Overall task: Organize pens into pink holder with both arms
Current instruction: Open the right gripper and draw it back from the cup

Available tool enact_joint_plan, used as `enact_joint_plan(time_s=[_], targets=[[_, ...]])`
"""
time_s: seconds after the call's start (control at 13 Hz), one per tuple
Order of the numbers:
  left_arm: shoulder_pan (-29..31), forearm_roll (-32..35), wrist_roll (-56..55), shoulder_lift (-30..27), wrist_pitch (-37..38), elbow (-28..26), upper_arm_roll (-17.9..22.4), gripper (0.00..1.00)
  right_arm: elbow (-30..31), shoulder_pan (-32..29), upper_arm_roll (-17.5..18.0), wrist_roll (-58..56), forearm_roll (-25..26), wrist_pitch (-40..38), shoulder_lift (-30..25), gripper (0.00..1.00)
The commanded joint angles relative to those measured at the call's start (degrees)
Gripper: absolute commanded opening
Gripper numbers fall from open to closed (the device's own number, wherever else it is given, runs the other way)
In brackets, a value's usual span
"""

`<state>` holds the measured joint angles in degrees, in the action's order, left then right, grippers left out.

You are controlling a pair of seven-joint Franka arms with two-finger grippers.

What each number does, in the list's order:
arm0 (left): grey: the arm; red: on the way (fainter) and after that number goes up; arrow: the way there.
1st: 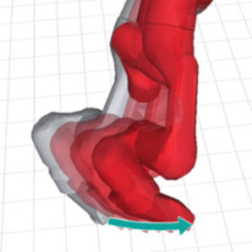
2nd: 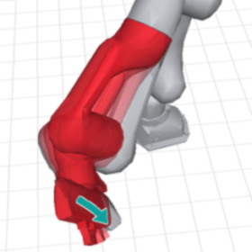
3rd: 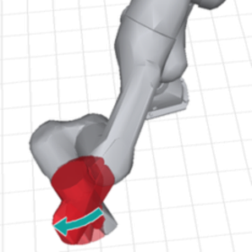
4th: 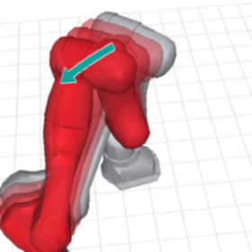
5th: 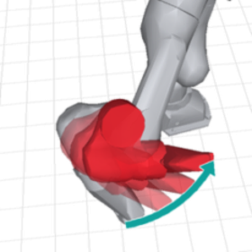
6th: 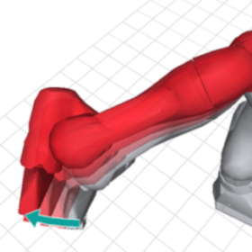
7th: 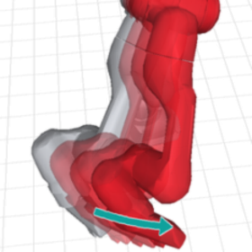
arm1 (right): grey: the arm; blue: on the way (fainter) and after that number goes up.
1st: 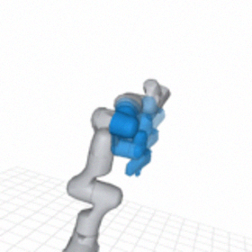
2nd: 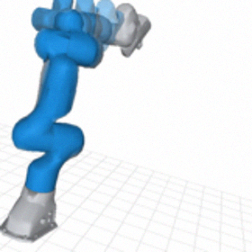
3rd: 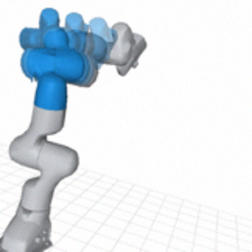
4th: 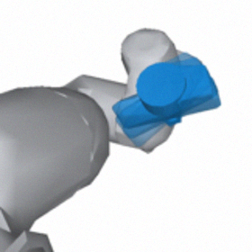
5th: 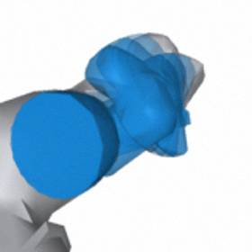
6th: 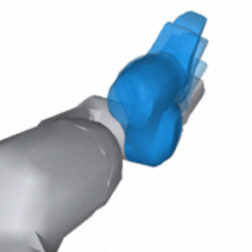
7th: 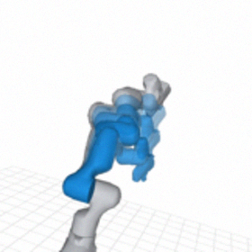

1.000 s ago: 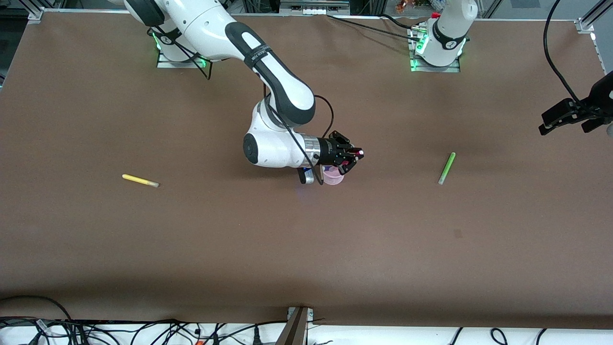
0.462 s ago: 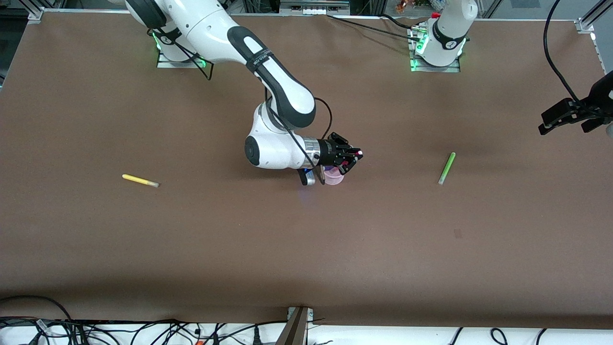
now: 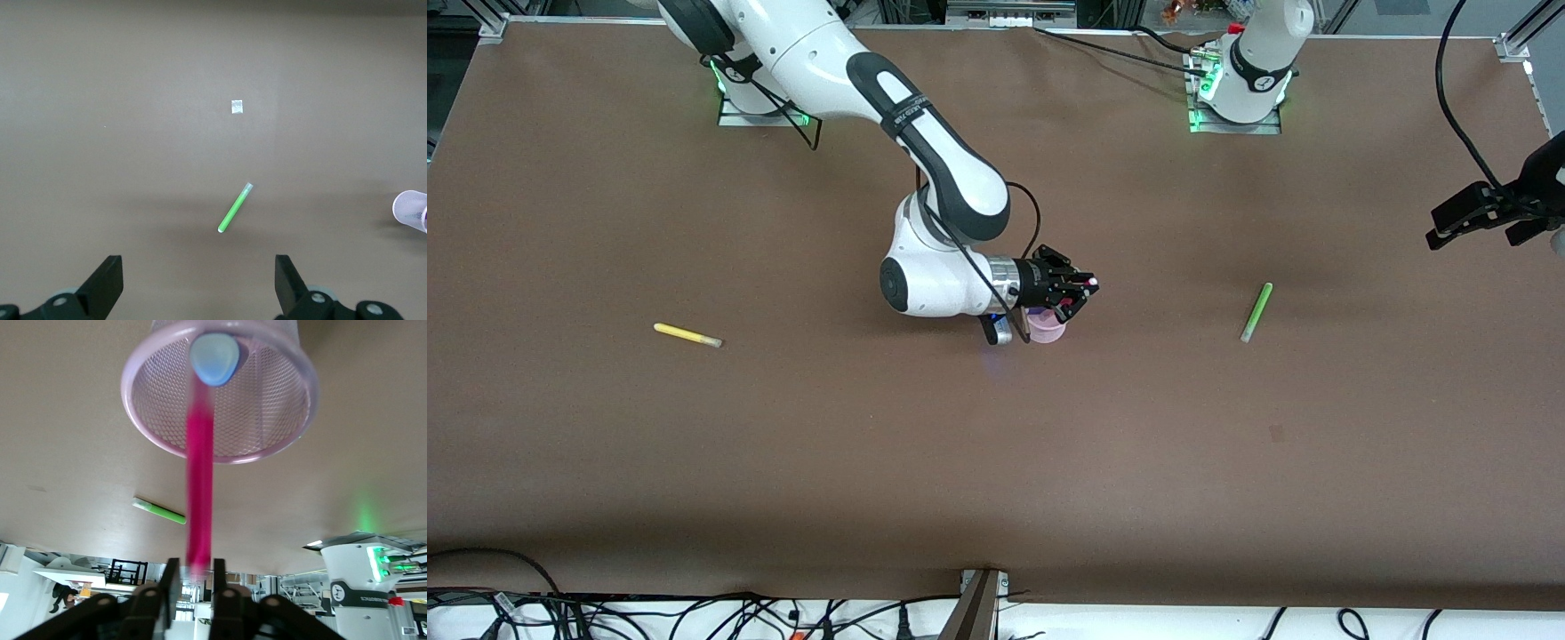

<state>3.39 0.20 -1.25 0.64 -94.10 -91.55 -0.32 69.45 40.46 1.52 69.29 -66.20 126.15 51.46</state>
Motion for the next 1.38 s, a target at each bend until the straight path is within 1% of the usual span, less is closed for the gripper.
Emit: enact_joint_plan(time_s=[0.0,0.08,0.23,0.31,0.38,0.46,0.54,0.62,0.69,0.85,0.92,1.0,1.08,1.23,1.31], targets=[[0.3,1.12,0.99,0.86,1.37,1.91,-0.47,1.0,-0.55,-0.83,0.68,-1.35,-1.21,-1.34,0.04,0.8],[0.3,1.12,0.99,0.86,1.46,1.91,-0.47,1.0,-0.63,-0.83,0.68,-1.35,-1.21,-1.43,0.04,0.85],[0.3,1.12,0.99,0.86,1.46,1.91,-0.47,1.0,-0.55,-0.83,0.68,-1.35,-1.21,-1.43,-0.22,0.85],[0.3,1.12,0.99,0.86,1.46,1.91,-0.47,1.0,-0.63,-0.83,0.68,-1.35,-1.21,-1.43,-0.31,0.88],[0.3,1.12,0.9,0.86,1.46,1.91,-0.47,1.0,-0.55,-0.83,0.5,-1.35,-1.04,-1.78,-0.74,0.94],[0.3,1.12,0.98,0.86,1.46,1.91,-0.38,1.0,-0.55,-1.0,-0.02,-1.79,-0.25,-4.04,-2.49,0.99],[0.38,1.12,0.99,0.86,1.46,1.91,-0.38,1.0,0.06,-1.18,-0.98,-2.75,3.41,-7.89,-6.07,0.99],[0.39,1.12,0.99,0.86,1.55,1.91,-0.3,1.0,0.24,-1.26,-2.82,-3.02,7.97,-11.33,-8.2,0.99],[0.3,1.12,0.99,0.86,1.46,1.91,-0.3,1.0,0.33,-1.35,-3.8,-2.93,10.54,-14.06,-9.87,1.0],[0.3,1.12,0.9,0.86,1.55,1.91,-0.38,1.0,0.42,-1.35,-7.04,-2.93,15.2,-18.63,-12.6,1.0],[0.3,1.12,0.9,0.86,1.46,1.91,-0.38,1.0,0.42,-1.44,-10.1,-3.11,16.36,-22.57,-13.83,1.0],[0.3,1.12,0.9,0.86,1.55,1.91,-0.38,1.0,0.33,-1.44,-14.83,-4.15,16.63,-27.48,-14.8,1.0],[0.3,1.12,0.9,0.86,1.46,1.91,-0.38,1.0,0.24,-1.53,-19.84,-9.56,16.54,-31.88,-15.07,1.0],[0.3,1.12,0.99,0.86,1.46,1.91,-0.38,1.0,-0.11,-1.88,-28.2,-25.44,17.07,-40.59,-15.34,1.0],[0.3,1.12,0.99,0.86,1.55,1.91,-0.38,1.0,-0.11,-1.53,-32.33,-31.87,19.42,-42.46,-15.34,1.0]])
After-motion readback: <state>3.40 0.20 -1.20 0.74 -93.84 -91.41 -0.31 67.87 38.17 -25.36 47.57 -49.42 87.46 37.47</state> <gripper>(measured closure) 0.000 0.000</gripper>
